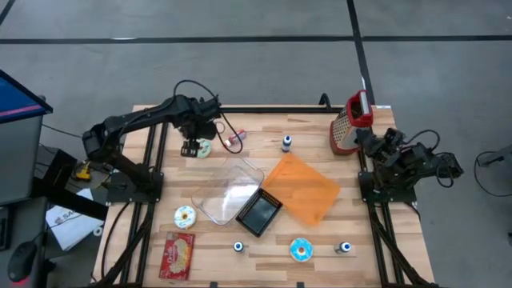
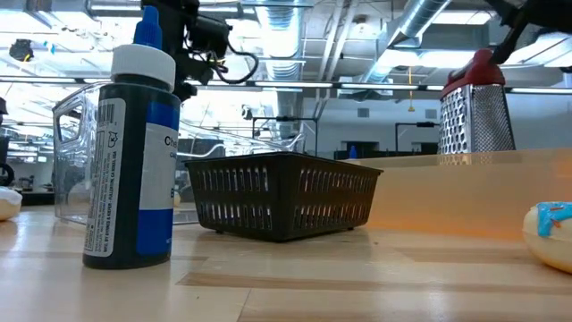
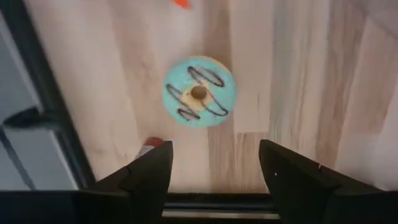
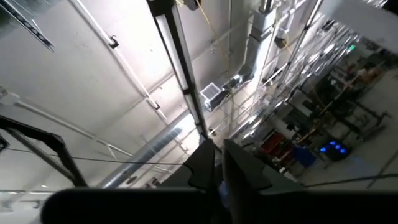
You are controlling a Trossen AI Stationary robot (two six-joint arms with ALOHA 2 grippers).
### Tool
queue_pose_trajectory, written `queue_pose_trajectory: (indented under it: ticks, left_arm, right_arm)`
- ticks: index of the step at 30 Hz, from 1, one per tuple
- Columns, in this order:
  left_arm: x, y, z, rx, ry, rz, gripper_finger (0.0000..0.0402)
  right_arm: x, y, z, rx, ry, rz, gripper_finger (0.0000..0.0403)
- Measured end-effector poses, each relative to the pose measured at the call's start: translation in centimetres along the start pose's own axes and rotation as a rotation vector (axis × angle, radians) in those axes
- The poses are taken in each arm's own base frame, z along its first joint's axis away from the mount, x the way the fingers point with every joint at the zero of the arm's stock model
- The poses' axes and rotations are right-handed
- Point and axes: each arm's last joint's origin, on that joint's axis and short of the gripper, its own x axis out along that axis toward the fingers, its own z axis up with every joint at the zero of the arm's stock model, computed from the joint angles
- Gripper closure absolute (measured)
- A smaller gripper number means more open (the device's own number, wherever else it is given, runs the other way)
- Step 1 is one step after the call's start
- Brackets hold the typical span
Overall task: Pick & Place Food Item
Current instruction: Put the light blue donut into the black bin
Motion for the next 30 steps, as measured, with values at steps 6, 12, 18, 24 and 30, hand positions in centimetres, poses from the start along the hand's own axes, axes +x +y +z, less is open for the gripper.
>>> queue_pose_trajectory:
  ticks: [6, 12, 18, 24, 30]
  left_arm:
    - [0.8, 1.3, 1.0, 0.007, -0.112, -0.007, 0.0166]
    - [3.4, 4.1, 0.6, -0.035, -0.053, -0.026, 0.0166]
    - [5.5, 5.9, 0.2, -0.082, -0.037, -0.057, 0.0173]
    - [7.1, 5.7, 0.2, -0.077, -0.041, -0.13, 0.0171]
    - [9.4, 4.2, -1.1, -0.042, 0.02, -0.122, 0.0158]
  right_arm:
    - [0.8, 1.0, 1.1, -0.098, 0.076, -0.083, 0.0321]
    - [2.0, 2.0, 1.3, -0.137, 0.129, -0.11, 0.0277]
    - [3.7, 2.7, 0.3, -0.179, 0.198, -0.121, 0.0247]
    - [5.5, 3.5, -0.7, -0.203, 0.273, -0.12, 0.023]
    - [7.0, 5.1, -1.3, -0.219, 0.328, -0.087, 0.0227]
